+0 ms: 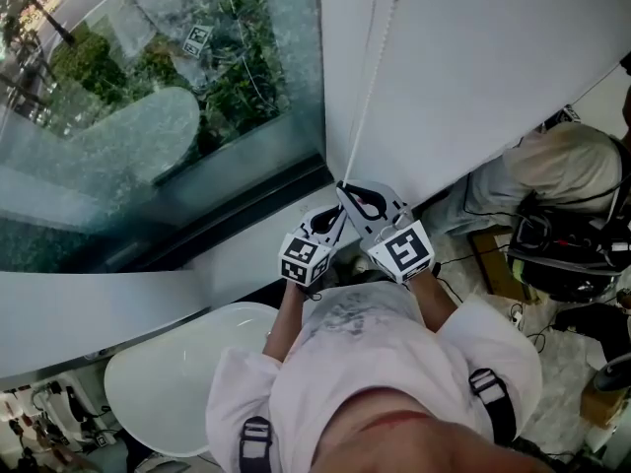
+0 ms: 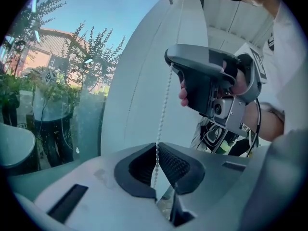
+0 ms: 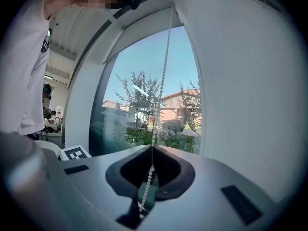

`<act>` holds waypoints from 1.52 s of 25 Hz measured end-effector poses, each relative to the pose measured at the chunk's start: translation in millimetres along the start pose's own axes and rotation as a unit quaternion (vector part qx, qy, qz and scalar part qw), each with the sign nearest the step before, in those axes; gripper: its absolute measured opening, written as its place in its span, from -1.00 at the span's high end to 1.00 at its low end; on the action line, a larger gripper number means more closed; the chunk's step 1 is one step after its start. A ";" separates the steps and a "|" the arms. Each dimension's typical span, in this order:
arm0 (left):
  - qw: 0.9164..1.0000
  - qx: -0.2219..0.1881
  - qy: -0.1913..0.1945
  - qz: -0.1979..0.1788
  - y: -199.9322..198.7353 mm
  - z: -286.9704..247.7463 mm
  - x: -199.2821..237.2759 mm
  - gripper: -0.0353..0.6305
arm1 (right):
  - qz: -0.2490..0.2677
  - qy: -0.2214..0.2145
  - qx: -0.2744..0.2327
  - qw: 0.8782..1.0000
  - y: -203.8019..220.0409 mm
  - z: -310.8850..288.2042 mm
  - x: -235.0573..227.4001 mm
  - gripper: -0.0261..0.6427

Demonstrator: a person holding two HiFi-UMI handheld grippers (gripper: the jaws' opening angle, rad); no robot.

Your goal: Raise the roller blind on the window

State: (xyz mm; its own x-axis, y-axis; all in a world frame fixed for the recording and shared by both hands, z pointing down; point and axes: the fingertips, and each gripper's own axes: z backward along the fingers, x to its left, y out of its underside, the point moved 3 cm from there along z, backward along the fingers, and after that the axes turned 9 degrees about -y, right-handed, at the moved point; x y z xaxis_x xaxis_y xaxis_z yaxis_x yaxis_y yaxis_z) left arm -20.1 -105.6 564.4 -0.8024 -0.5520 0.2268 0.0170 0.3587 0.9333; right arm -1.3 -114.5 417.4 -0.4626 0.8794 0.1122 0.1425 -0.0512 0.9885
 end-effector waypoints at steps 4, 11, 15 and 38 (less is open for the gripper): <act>1.000 -0.011 -0.003 0.003 -2.1 2.4 0.1 0.84 | 0.021 0.001 0.000 1.000 -2.7 0.6 1.3 0.73; 1.000 -0.026 -0.010 0.005 -9.7 6.8 2.0 0.84 | 0.066 0.023 -0.011 0.998 -8.4 4.0 0.3 0.73; 0.999 -0.040 -0.012 0.011 -16.4 9.5 4.6 0.84 | 0.078 0.041 -0.010 0.996 -10.4 7.2 -3.2 0.73; 0.986 -0.157 -0.058 -0.013 -99.2 77.4 4.2 0.87 | -0.011 0.061 -0.010 0.998 4.7 43.5 -3.4 0.72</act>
State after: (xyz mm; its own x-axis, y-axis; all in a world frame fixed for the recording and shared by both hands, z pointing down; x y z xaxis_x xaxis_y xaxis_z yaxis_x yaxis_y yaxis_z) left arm -71.4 -85.2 451.3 -0.8676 -0.4612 0.1859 0.1657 0.0843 0.9826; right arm 39.0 -97.2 417.2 -0.5690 0.8162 0.1002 0.1137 -0.0426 0.9926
